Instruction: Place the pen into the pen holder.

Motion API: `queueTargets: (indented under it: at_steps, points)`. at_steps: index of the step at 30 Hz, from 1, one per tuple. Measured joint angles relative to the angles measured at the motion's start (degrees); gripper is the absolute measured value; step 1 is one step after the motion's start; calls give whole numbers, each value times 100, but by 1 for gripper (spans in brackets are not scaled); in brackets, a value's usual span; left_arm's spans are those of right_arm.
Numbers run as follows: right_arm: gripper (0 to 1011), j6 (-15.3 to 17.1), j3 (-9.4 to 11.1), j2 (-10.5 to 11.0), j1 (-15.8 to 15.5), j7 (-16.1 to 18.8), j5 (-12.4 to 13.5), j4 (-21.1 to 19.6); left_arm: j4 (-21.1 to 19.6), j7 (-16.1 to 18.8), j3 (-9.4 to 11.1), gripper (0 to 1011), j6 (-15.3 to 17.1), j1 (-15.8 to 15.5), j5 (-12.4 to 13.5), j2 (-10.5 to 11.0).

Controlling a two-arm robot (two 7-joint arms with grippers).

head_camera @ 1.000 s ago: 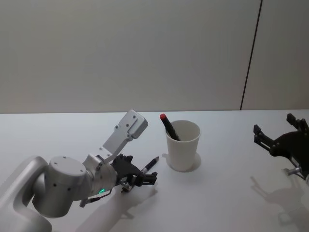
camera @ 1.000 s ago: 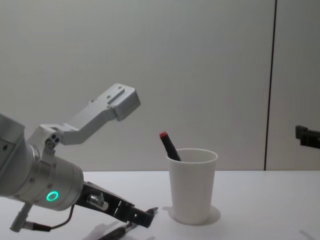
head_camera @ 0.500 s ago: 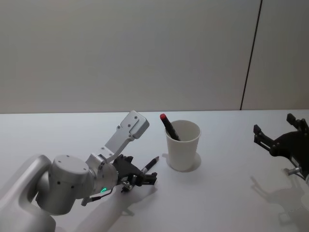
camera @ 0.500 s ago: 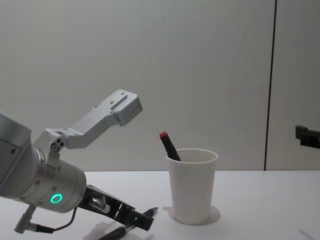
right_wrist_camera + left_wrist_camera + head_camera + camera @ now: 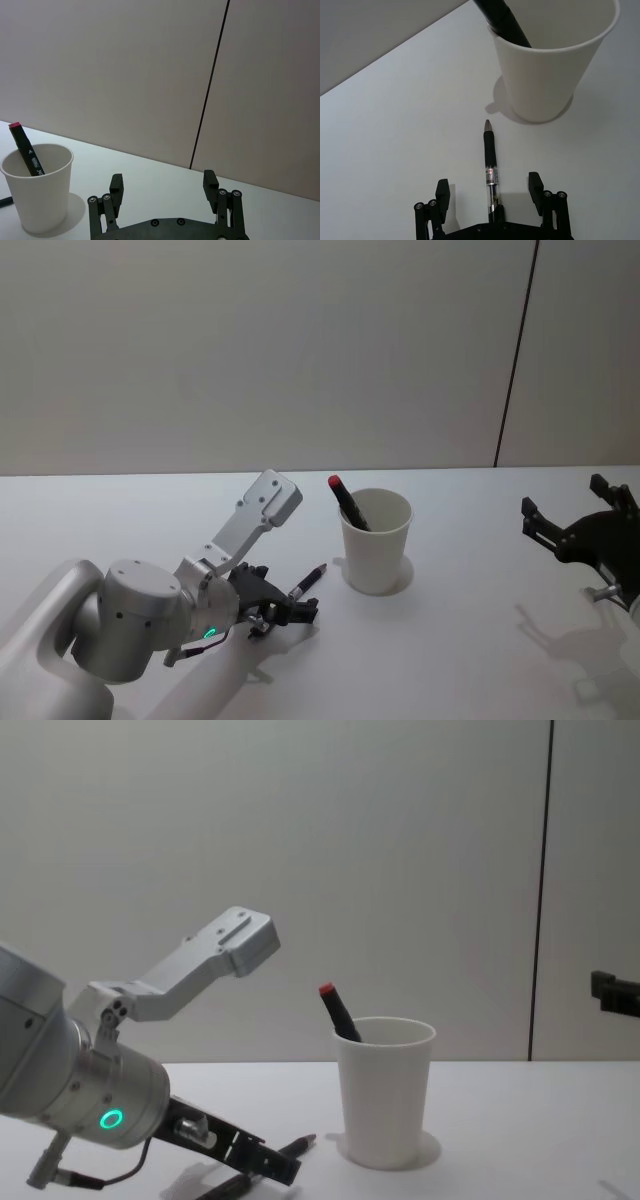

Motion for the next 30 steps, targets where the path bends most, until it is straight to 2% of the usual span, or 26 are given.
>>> queueTargets:
  at_steps: [17, 30]
  points:
    - [1002, 0, 0, 0, 0, 0, 0, 0, 23, 216, -118, 1004, 125, 25, -343, -2]
    - [1002, 0, 0, 0, 0, 0, 0, 0, -5, 226, -127, 1004, 207, 63, -401, 3]
